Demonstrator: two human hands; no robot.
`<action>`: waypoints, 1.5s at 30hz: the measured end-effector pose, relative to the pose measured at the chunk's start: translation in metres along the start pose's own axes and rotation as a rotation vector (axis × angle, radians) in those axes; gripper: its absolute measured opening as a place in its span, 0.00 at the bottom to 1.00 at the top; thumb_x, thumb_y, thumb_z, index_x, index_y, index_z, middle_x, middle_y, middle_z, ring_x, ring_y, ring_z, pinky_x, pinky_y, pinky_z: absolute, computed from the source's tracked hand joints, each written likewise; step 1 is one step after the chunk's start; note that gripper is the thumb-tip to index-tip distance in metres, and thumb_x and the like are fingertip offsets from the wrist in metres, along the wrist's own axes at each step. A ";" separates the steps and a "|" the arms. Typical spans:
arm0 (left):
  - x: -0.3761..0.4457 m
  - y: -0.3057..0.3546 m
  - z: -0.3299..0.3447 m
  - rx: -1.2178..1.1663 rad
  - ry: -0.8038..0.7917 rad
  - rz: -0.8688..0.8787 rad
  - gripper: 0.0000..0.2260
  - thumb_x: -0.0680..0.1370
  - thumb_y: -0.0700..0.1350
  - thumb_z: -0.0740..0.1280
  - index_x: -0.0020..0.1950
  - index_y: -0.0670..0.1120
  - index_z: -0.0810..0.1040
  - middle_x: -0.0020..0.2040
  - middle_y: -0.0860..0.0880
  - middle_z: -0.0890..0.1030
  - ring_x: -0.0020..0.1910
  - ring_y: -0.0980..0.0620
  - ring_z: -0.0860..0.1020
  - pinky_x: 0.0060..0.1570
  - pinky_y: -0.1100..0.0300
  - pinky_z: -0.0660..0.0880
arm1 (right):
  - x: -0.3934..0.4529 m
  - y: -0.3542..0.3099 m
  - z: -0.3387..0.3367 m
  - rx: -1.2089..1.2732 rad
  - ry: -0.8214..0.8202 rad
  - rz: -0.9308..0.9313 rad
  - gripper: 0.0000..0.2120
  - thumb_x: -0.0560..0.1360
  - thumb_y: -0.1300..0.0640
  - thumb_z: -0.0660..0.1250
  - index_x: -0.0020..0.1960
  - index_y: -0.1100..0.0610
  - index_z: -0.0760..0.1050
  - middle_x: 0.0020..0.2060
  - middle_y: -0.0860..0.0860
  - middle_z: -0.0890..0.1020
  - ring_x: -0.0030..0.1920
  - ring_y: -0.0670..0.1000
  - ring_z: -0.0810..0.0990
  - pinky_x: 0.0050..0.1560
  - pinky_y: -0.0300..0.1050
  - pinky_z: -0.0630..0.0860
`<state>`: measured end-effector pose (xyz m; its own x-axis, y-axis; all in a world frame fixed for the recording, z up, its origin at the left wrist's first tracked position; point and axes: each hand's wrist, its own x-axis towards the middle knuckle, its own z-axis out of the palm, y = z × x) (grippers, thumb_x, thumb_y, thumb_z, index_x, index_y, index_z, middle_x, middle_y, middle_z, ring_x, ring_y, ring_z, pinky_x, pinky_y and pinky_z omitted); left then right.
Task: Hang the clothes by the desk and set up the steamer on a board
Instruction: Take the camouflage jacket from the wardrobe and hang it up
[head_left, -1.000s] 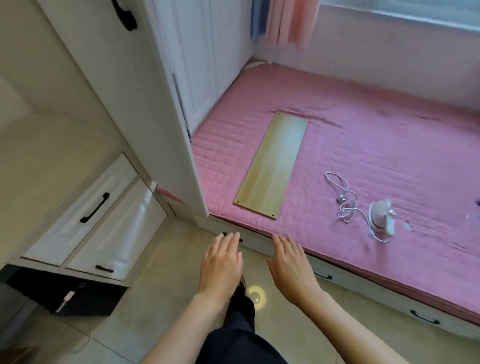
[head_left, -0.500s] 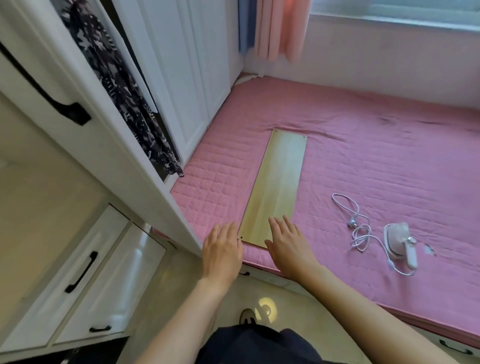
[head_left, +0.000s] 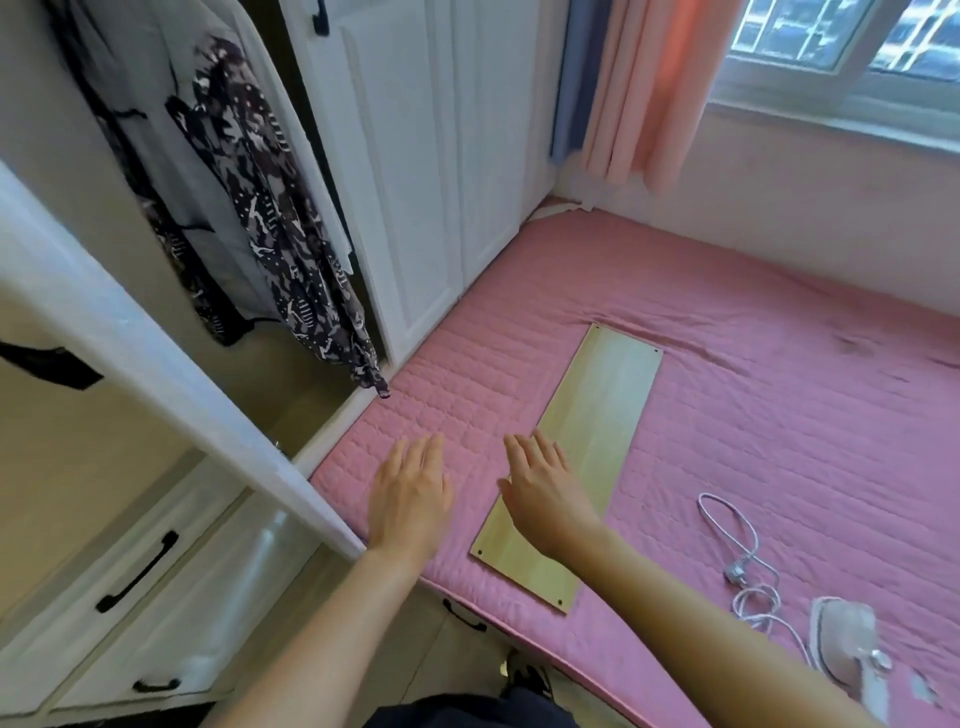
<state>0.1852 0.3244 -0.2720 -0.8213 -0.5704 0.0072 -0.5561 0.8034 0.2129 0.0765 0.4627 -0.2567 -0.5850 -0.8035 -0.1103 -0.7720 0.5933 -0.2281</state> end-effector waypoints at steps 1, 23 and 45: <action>0.008 0.003 -0.002 0.003 0.014 -0.021 0.24 0.81 0.50 0.59 0.76 0.47 0.60 0.75 0.47 0.65 0.75 0.45 0.60 0.72 0.50 0.62 | 0.011 0.005 -0.005 -0.005 0.001 -0.032 0.27 0.82 0.50 0.52 0.76 0.61 0.50 0.75 0.58 0.58 0.76 0.60 0.50 0.76 0.56 0.50; 0.203 -0.014 -0.113 0.107 0.452 -0.329 0.18 0.76 0.42 0.67 0.65 0.41 0.74 0.61 0.45 0.79 0.62 0.45 0.75 0.58 0.51 0.74 | 0.251 0.011 -0.137 -0.127 0.179 -0.551 0.27 0.82 0.51 0.52 0.76 0.63 0.52 0.74 0.59 0.61 0.76 0.61 0.52 0.75 0.56 0.55; 0.373 -0.132 -0.275 0.378 0.656 -0.254 0.21 0.78 0.44 0.63 0.70 0.45 0.67 0.72 0.47 0.67 0.67 0.45 0.69 0.63 0.50 0.71 | 0.450 -0.146 -0.264 -0.212 0.491 -0.851 0.20 0.79 0.56 0.61 0.69 0.61 0.66 0.67 0.58 0.70 0.67 0.57 0.67 0.71 0.49 0.65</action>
<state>-0.0128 -0.0414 -0.0286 -0.4868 -0.6331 0.6018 -0.8181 0.5720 -0.0601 -0.1401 0.0268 -0.0173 0.1808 -0.8838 0.4314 -0.9815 -0.1340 0.1368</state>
